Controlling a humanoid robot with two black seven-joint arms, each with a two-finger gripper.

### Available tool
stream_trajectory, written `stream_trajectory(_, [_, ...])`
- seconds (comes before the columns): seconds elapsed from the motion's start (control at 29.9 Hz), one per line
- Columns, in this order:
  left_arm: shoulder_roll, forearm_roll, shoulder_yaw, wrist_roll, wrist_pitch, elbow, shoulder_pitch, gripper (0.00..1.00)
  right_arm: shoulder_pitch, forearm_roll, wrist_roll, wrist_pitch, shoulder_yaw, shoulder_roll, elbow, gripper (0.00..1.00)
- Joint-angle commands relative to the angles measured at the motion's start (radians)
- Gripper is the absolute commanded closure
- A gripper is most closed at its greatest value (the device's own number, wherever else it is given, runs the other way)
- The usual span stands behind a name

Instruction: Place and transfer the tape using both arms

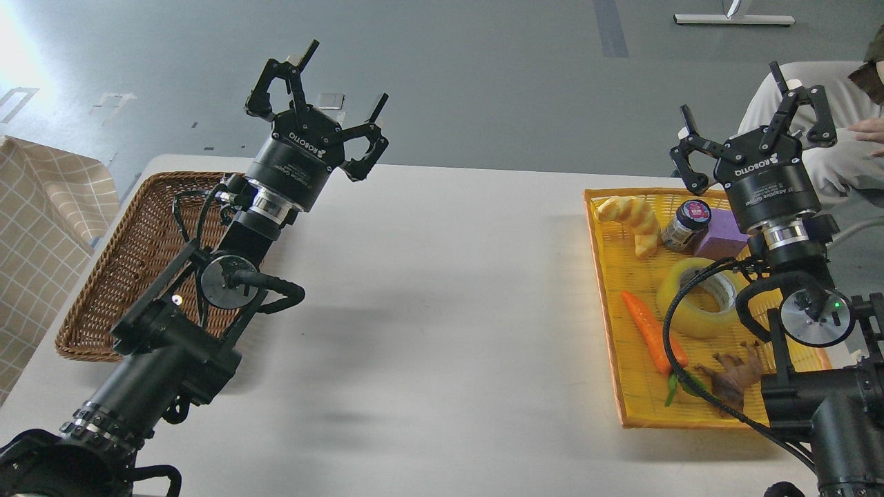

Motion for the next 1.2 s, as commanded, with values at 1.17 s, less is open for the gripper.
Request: stream_trajectory(1.17, [-0.003, 0.0, 0.0, 0.0, 0.0, 0.0, 0.001, 0.02, 0.009, -0.002, -0.002, 0.0, -0.008, 0.0, -0.002, 0.0])
